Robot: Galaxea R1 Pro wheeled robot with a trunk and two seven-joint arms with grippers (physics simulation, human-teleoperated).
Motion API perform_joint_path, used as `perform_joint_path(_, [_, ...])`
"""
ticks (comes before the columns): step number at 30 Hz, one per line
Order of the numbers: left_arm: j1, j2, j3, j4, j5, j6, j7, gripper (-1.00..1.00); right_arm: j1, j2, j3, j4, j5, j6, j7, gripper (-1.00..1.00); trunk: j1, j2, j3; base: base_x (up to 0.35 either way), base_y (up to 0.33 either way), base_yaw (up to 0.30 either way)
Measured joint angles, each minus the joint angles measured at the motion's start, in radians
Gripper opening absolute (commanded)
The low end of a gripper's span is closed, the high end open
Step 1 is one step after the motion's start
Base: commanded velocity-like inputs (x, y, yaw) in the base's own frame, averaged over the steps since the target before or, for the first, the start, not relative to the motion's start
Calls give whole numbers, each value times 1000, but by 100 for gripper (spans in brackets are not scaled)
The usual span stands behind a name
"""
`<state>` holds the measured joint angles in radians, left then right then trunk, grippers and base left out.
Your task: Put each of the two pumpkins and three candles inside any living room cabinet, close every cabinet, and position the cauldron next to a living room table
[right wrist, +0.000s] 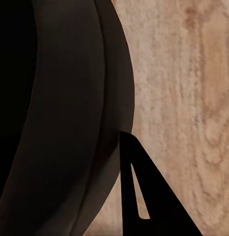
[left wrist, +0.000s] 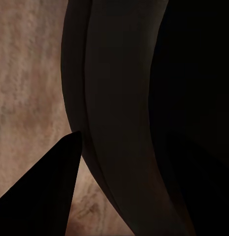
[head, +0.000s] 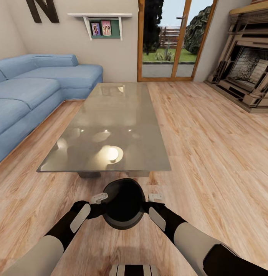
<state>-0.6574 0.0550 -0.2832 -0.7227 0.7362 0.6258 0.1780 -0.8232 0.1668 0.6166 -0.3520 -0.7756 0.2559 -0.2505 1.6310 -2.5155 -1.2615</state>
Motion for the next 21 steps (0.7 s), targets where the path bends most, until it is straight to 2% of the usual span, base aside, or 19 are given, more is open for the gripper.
perform_joint_path(4, [0, 0, 0, 0, 0, 3, 1, -100, 0, 0, 0, 1, -1, 1, 0, -100, 2, -1, -15, 0, 0, 0])
perform_joint_path(12, [0, 0, 1, 0, -1, 0, -1, -100, 0, 0, 0, 0, 1, 0, 0, -100, 2, -1, -15, 0, 0, 0])
perform_joint_path(19, [0, 0, 2, 0, -2, 0, -2, -100, 0, 0, -1, -1, 1, 0, 0, -100, 5, -3, -42, 0, 0, 0])
perform_joint_path(20, [-1, 0, 12, -1, -7, 6, -7, -100, 0, 0, -11, -11, 17, 12, -1, -100, 5, -3, -46, 0, 0, 0])
perform_joint_path(21, [-1, 0, 7, -3, 0, 4, 0, -100, 0, 0, -10, -10, 16, 10, -1, -100, 5, -3, -46, 0, 0, 0])
